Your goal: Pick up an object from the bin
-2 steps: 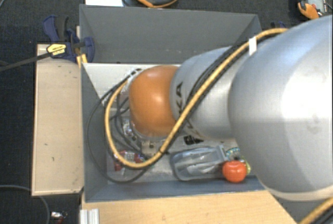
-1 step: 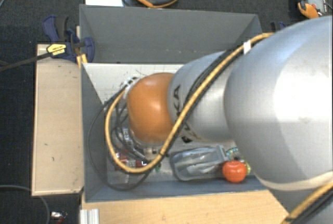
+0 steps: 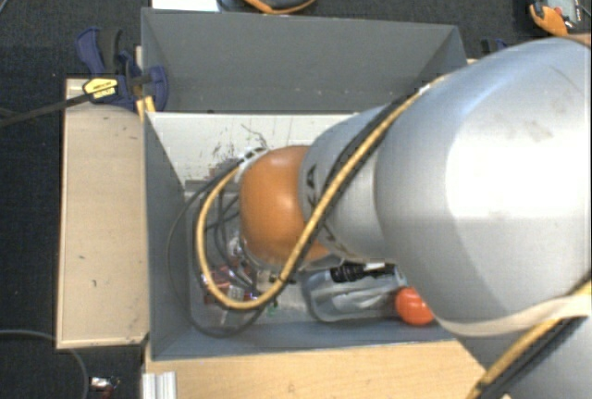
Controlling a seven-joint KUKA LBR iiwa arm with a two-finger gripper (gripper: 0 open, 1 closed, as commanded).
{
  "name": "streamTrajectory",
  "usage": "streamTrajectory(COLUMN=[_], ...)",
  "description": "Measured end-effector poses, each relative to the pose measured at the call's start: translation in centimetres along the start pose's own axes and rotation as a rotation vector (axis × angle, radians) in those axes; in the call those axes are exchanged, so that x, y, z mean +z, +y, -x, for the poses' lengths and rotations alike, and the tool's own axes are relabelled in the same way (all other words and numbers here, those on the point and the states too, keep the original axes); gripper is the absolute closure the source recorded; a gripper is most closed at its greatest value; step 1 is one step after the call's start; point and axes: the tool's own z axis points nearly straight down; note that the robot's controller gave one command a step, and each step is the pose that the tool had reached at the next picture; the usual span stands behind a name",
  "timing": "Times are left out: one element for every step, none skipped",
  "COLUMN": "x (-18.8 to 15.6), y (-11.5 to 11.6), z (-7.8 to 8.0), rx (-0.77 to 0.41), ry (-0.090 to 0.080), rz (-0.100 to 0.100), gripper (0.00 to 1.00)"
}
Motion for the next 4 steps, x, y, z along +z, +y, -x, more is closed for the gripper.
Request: streamTrajectory(x=[0.0, 0.0, -2.0, -6.2], y=[0.7, 0.6, 0.6, 0.5], z=[0.2, 0.2, 0.2, 0.1], rx=[-0.182, -0.18, -0.178, -0.178], ry=[0.012, 0.013, 0.013, 0.02], rz=[-0.002, -0.002, -0.002, -0.005], gripper=[1.0, 1.0, 1.0, 1.0])
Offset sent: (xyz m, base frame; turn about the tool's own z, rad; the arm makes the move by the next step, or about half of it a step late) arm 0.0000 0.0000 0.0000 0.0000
